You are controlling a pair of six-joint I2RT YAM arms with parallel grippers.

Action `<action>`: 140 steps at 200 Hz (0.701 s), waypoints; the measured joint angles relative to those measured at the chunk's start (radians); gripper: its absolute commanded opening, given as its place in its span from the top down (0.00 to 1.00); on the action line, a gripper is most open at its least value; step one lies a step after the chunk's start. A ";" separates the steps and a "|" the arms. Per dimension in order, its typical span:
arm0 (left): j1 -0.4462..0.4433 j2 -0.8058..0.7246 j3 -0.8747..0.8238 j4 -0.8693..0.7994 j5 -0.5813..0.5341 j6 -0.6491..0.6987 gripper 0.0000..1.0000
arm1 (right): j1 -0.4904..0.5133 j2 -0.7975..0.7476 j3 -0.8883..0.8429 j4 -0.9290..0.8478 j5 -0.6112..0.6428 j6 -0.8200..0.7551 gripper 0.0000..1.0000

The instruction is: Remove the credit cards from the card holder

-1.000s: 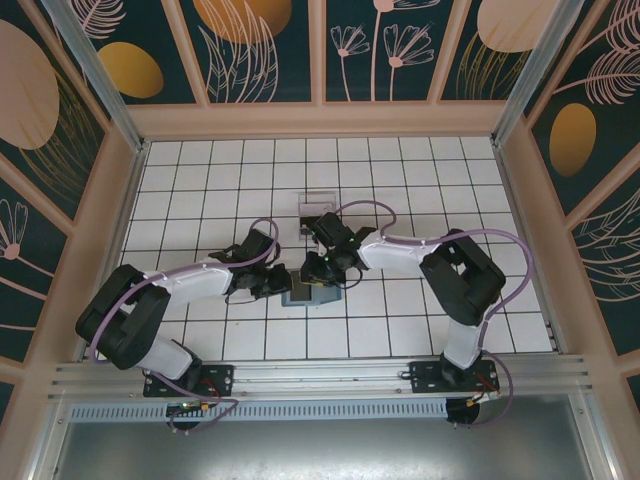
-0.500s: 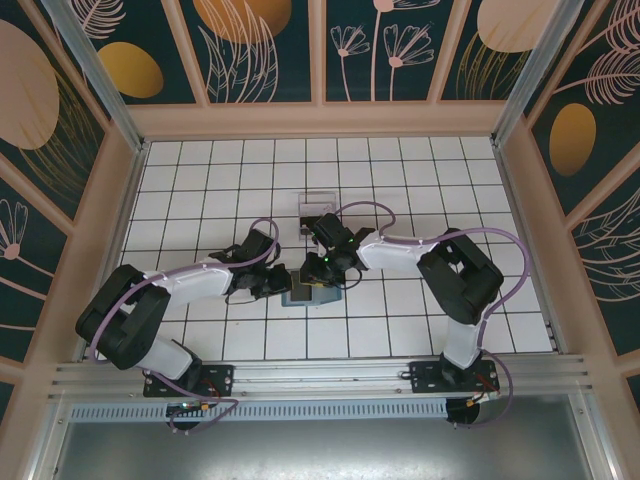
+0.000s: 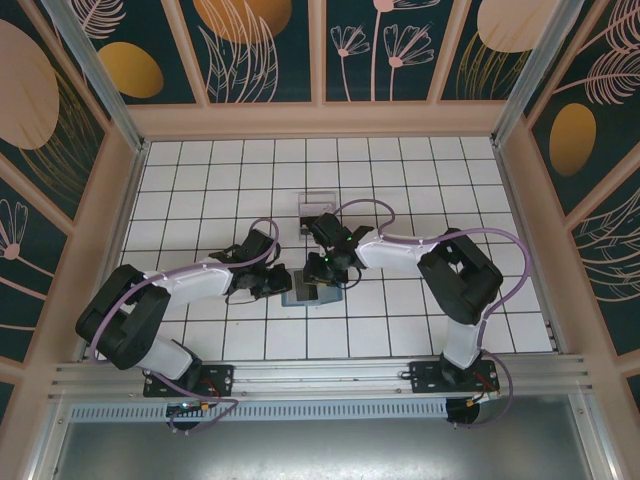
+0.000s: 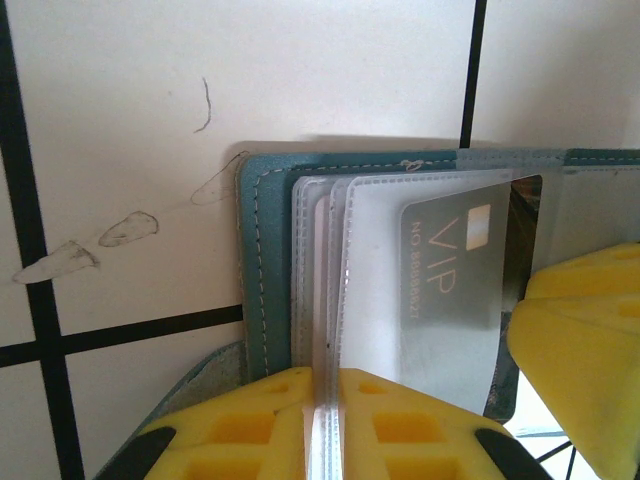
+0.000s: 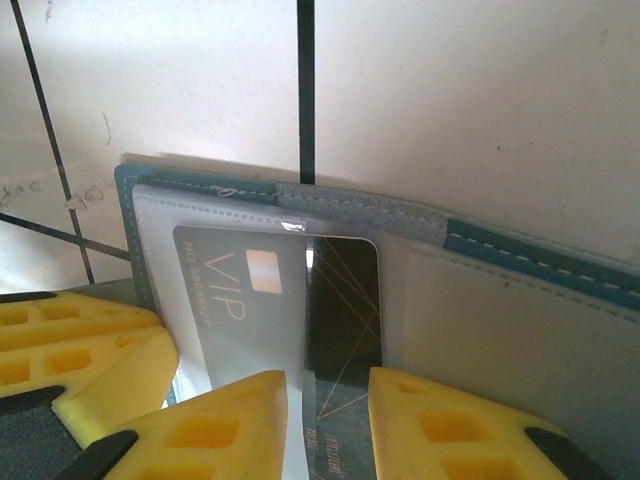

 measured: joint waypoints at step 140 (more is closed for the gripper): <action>-0.007 0.017 0.027 -0.040 -0.042 0.026 0.86 | -0.001 -0.028 -0.009 0.001 0.020 0.000 0.74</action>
